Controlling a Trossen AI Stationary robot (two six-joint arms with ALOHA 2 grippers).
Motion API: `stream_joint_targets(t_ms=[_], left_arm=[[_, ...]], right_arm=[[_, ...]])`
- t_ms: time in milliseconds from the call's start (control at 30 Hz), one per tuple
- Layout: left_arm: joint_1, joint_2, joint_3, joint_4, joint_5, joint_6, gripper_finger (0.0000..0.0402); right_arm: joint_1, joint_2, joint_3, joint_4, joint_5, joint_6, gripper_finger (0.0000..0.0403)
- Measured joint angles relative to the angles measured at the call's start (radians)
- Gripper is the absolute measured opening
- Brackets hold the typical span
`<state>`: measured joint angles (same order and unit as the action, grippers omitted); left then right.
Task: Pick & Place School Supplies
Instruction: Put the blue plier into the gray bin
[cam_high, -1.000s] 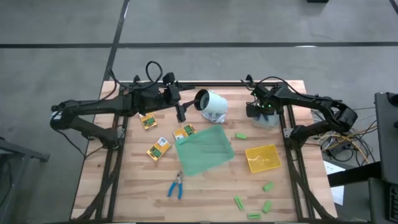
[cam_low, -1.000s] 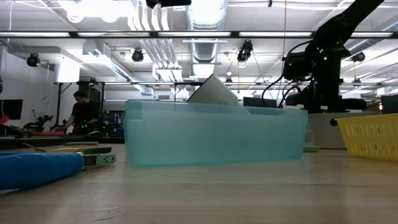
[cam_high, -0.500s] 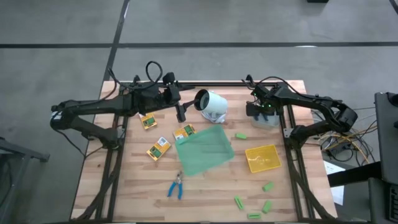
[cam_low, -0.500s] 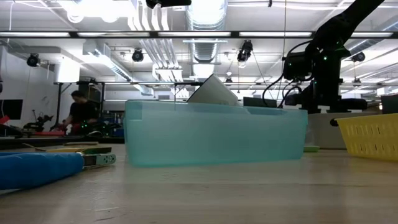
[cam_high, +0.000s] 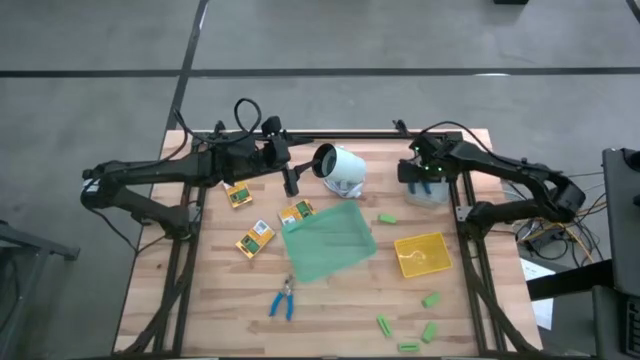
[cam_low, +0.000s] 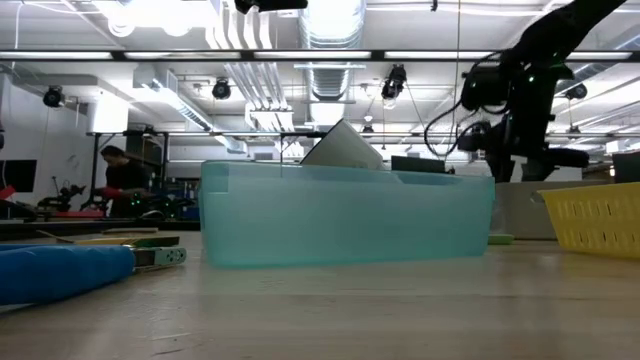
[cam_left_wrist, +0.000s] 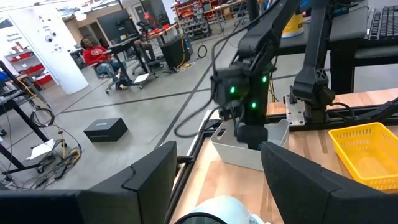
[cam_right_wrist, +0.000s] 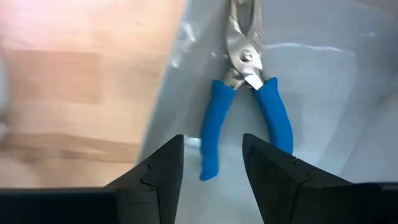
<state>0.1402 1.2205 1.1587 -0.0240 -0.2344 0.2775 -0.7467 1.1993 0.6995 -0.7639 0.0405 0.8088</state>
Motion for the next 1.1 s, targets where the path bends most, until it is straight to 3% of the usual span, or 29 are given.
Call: stream_joint_targets(t_ms=[267, 433, 567, 767, 1100], left_arm=[[0.0, 0.0, 0.0, -0.038, -0.003, 0.0, 0.0241], [0.0, 0.0, 0.0, -0.108, -0.069, -0.018, 0.0241], [0.0, 0.0, 0.0, -0.151, -0.145, -0.12, 0.0241], [0.0, -0.004, 0.0, -0.252, -0.151, -0.293, 0.0241], [-0.013, -0.008, 0.0, -0.495, -0.13, -0.66, 0.0241]], right_arm=[[0.011, -0.235, 0.0, 0.083, -0.064, 0.001, 0.0157], [0.047, -0.378, 0.0, 0.313, -0.066, -0.128, 0.0152], [0.079, -0.449, 0.0, 0.519, -0.067, -0.188, 0.0147], [0.089, -0.473, 0.0, 0.734, -0.067, -0.172, 0.0143], [0.088, -0.428, 0.0, 0.806, -0.067, -0.176, 0.0141]])
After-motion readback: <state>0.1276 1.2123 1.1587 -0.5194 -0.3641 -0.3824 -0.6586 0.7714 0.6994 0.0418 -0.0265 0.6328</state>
